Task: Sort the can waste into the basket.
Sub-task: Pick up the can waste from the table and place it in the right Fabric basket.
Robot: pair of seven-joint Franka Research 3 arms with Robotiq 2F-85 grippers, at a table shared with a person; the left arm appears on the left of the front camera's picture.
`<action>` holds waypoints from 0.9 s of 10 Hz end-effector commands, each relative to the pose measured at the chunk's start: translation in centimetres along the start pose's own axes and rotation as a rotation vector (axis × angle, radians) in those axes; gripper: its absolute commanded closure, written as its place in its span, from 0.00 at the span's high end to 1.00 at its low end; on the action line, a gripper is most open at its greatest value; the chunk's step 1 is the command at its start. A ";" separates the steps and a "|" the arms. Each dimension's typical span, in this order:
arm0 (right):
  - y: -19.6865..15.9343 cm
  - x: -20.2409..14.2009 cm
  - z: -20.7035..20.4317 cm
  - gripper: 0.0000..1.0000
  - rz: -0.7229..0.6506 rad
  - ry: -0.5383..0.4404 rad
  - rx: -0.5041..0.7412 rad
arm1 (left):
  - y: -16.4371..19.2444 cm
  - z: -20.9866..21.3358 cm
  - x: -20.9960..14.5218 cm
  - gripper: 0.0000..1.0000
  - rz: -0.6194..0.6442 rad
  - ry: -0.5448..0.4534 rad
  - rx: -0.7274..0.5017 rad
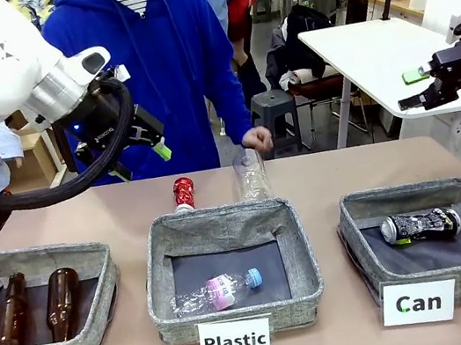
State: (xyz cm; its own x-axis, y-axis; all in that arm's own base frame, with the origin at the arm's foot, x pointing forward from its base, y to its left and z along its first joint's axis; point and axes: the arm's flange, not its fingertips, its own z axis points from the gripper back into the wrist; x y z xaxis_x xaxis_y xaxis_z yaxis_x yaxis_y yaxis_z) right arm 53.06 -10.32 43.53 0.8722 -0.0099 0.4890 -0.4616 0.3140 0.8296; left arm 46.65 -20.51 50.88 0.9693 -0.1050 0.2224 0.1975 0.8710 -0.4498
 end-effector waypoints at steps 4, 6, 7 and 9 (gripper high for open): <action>0.2 -0.1 0.0 1.00 0.018 0.003 -0.016 | -1.4 -3.3 4.1 1.00 0.595 -0.101 0.111; 0.2 -0.1 0.0 1.00 0.018 0.003 -0.016 | 2.5 3.0 2.1 1.00 0.529 -0.055 0.011; 0.2 -0.1 0.0 1.00 0.018 0.003 -0.016 | 5.5 7.9 -0.7 1.00 0.455 -0.035 -0.064; 0.2 -0.1 0.0 1.00 0.018 0.003 -0.016 | 12.7 16.0 -7.0 1.00 0.413 -0.079 -0.238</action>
State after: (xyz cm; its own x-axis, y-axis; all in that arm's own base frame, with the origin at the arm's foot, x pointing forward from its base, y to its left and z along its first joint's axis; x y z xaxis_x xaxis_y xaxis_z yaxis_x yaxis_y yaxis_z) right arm 53.05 -10.38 43.52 0.8723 -0.0109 0.4889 -0.4611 0.3146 0.8297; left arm 43.52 -6.81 58.06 0.9563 0.2861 0.0601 -0.1780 0.7330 -0.6566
